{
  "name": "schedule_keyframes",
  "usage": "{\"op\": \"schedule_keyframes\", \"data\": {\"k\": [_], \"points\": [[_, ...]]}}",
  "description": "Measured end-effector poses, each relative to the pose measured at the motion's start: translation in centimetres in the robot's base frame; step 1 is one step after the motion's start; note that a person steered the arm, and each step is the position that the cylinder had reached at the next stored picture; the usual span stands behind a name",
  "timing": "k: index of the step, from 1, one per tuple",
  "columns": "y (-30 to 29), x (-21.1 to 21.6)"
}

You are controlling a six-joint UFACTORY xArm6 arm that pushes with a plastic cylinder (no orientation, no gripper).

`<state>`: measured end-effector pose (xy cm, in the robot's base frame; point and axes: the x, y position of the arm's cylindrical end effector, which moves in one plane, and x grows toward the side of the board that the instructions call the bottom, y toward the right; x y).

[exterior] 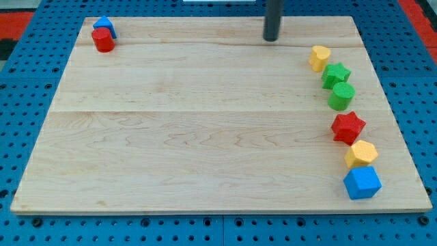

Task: Nudge the yellow heart left a bit

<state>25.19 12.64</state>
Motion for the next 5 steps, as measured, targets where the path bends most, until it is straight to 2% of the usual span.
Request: {"op": "schedule_keyframes", "data": {"k": [1, 3, 5], "points": [[5.8, 0.0], [10.7, 3.3], [9.2, 5.0]]}}
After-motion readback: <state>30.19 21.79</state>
